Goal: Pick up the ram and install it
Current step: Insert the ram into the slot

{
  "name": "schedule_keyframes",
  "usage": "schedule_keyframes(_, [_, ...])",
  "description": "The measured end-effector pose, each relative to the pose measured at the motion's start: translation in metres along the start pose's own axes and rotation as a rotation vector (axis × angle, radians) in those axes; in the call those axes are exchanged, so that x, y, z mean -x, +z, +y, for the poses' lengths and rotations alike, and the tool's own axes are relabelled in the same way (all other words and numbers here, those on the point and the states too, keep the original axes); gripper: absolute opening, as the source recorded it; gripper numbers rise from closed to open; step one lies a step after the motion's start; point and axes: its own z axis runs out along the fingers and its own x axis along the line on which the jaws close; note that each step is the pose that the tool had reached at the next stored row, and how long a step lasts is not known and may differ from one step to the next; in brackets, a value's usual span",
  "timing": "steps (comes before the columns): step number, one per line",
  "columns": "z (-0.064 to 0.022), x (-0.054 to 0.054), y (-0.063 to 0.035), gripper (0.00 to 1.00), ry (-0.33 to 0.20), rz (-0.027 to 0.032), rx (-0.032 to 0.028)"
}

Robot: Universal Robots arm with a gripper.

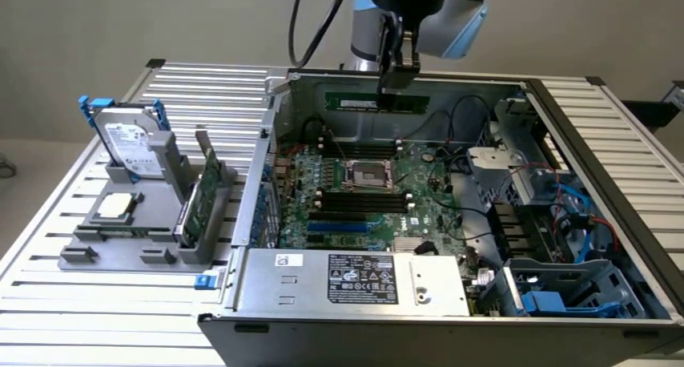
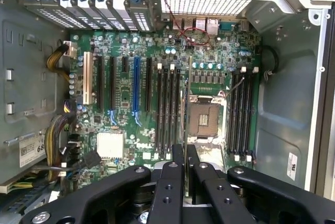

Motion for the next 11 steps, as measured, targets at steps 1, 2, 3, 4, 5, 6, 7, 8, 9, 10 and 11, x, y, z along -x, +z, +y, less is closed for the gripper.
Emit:
schedule_keyframes(1, [-0.0001,-0.002,0.0016,0.14,0.0,-0.0024,-0.0001])
schedule_keyframes(2, [-0.0001,-0.004,0.0035,0.14,0.0,-0.0042,-0.0002])
schedule_keyframes(3, [-0.0001,-0.006,0.0054,0.14,0.0,-0.0055,-0.0003])
schedule_keyframes(4, [-0.0002,-0.008,0.0074,0.14,0.0,-0.0063,-0.0004])
schedule_keyframes(5, [-0.0002,-0.01,0.0091,0.14,0.0,-0.0064,-0.0002])
schedule_keyframes(6, [-0.0002,-0.011,0.0109,0.14,0.0,-0.0065,-0.0003])
schedule_keyframes(7, [-0.0003,-0.012,0.0127,0.14,0.0,-0.0064,-0.0002])
schedule_keyframes(8, [-0.0003,-0.012,0.0145,0.14,0.0,-0.0064,-0.0003])
schedule_keyframes(9, [-0.0004,-0.013,0.0163,0.14,0.0,-0.0065,-0.0002])
schedule_keyframes(10, [-0.0004,-0.013,0.0182,0.14,0.0,-0.0065,-0.0002])
schedule_keyframes(11, [-0.0005,-0.013,0.02,0.14,0.0,-0.0065,-0.0002])
